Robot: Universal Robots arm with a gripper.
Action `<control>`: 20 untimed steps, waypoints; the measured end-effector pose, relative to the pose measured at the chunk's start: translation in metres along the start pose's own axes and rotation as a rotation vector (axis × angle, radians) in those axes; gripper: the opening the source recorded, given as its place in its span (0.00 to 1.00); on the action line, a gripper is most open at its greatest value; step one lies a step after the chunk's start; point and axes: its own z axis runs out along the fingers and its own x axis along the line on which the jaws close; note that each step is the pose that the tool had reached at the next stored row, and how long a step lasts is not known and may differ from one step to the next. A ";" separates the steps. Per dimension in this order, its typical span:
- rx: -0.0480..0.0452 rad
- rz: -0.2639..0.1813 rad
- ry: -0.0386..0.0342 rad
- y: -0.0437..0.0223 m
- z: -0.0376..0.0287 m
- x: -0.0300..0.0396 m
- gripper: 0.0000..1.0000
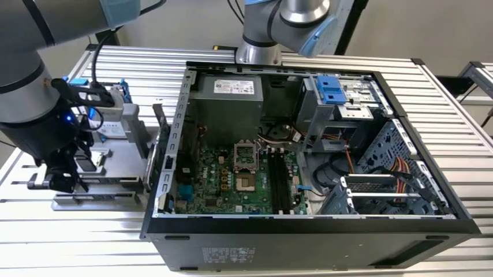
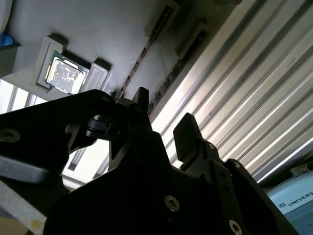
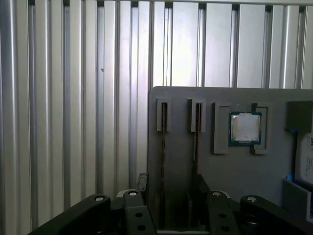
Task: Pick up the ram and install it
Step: 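Pick up the ram and move it above insertion slot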
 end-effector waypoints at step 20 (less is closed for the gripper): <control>-0.0009 0.008 0.0000 -0.0001 0.0079 0.0022 1.00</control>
